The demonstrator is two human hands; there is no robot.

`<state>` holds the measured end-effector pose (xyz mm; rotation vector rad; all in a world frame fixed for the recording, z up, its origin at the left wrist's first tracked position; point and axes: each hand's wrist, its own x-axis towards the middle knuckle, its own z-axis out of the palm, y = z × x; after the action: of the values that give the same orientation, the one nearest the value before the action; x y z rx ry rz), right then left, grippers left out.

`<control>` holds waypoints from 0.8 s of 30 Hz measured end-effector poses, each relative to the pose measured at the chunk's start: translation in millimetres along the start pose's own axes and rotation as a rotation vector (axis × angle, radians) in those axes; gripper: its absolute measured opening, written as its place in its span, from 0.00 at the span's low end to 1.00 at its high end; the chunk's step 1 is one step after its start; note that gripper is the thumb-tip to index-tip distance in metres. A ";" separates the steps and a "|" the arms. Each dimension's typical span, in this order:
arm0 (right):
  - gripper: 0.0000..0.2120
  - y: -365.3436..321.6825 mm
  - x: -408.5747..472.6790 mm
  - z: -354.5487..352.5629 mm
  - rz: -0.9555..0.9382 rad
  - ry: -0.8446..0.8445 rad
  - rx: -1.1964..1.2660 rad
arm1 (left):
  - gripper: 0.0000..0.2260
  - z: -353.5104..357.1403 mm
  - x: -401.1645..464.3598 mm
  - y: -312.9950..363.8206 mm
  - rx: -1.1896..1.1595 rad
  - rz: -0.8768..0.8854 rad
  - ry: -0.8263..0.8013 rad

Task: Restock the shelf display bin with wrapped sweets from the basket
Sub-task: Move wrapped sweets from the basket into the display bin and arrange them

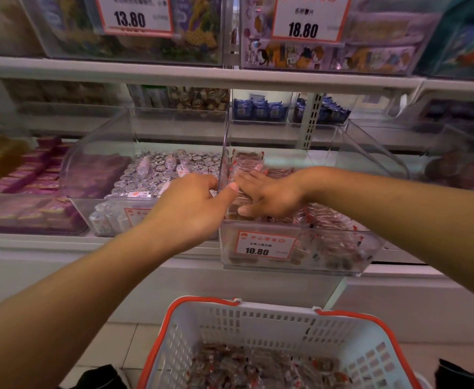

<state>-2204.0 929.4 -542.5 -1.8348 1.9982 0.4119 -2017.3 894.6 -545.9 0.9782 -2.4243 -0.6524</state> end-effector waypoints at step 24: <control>0.14 -60.3 -84.3 150.6 -0.195 1.501 0.518 | 0.12 33.9 -51.8 -15.0 0.311 0.109 -0.566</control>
<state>-2125.3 1068.2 -631.8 -2.0342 2.1593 -1.8548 -1994.7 931.4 -592.7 0.8473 -3.1276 -0.5819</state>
